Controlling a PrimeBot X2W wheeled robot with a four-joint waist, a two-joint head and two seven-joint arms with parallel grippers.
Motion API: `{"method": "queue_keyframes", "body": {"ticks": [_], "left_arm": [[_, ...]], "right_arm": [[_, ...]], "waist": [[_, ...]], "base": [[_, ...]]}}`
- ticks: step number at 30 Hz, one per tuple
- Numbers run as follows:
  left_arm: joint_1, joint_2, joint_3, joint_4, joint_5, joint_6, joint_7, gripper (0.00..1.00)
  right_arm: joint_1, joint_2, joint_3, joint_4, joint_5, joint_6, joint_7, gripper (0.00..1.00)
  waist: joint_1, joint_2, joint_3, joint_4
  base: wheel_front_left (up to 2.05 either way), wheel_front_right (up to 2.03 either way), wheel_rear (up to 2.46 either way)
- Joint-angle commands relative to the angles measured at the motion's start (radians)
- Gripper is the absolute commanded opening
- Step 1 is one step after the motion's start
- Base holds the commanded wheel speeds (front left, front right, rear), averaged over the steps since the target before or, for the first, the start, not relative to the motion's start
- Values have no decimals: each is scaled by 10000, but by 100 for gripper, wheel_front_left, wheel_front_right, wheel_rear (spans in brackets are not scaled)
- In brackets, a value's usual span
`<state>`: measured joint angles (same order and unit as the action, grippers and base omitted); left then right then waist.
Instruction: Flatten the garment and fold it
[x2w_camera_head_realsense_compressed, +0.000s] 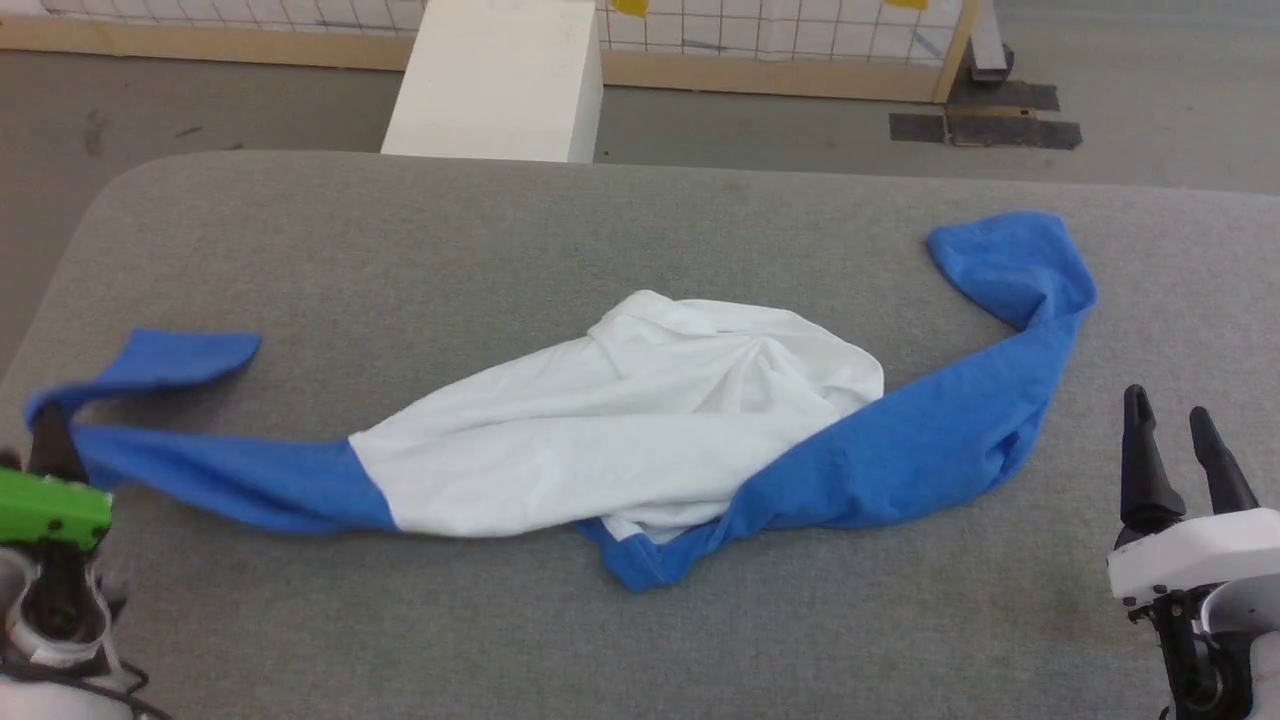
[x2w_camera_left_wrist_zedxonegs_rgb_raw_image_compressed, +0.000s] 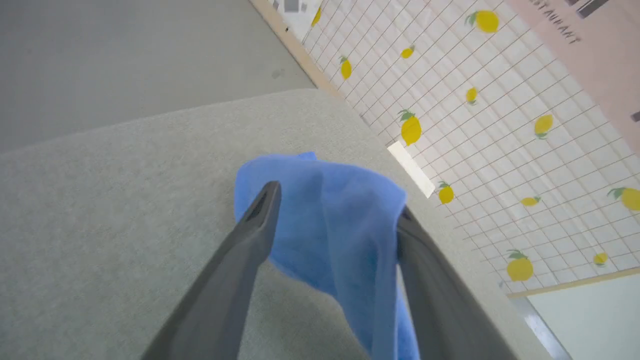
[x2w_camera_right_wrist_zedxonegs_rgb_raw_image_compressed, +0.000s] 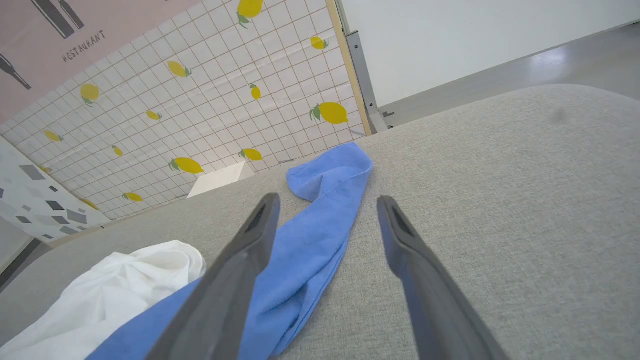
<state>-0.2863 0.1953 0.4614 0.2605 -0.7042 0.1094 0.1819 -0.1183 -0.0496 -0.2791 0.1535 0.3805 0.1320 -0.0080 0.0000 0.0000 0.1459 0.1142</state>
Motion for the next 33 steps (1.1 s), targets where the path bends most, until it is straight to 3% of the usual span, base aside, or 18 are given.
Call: {"method": "queue_keyframes", "body": {"ticks": [1, 2, 5, 9, 12, 17, 23, 27, 33], "left_arm": [[-138, 109, -346, -405, 306, -335, -164, 100], [0, 145, -1264, -1437, 1003, -1032, -631, 100], [484, 409, -2404, -2299, 2347, -1611, -1325, 100], [1464, 362, -3914, -2937, 4077, -1820, -2351, 100], [2085, 225, -4710, -2684, 4843, -1851, -2916, 100], [2152, -63, -5031, -2132, 5023, -1753, -3544, 100], [1308, -244, -5213, -1816, 4995, -1789, -3957, 100], [885, -342, -5275, -1599, 4912, -1831, -4122, 100], [785, -358, -5159, -1269, 4773, -1804, -4262, 100]], "right_arm": [[59, -7, -14, -48, 9, -13, 54, 100], [88, -7, -27, -87, -33, -13, 229, 100], [72, -7, 41, -70, -102, -13, 589, 100], [-223, -7, 164, 7, -678, -13, 1726, 100], [-871, -7, 302, 234, -1305, -13, 3238, 100], [-2714, -7, 391, 969, -2557, -13, 5767, 100], [-5010, -7, -200, 2516, -5200, -13, 7858, 100], [-5608, -7, -710, 3080, -6443, -13, 8359, 100], [-5525, -7, -972, 4081, -6622, -13, 7986, 100]], "waist": [[0, 0, -128, 114], [0, 0, -233, 134], [0, 0, -314, 91], [0, 0, -343, 4], [0, 0, -259, -78], [0, 0, 172, -9], [0, 0, 1004, 566], [0, 0, 1416, 888], [0, 0, 1560, 934]], "base": [[0, 0, 0], [0, 0, 0], [0, 0, 0], [0, 0, 0], [0, 0, 0], [0, 0, 0], [0, 0, 0], [0, 0, 0], [0, 0, 0]]}}
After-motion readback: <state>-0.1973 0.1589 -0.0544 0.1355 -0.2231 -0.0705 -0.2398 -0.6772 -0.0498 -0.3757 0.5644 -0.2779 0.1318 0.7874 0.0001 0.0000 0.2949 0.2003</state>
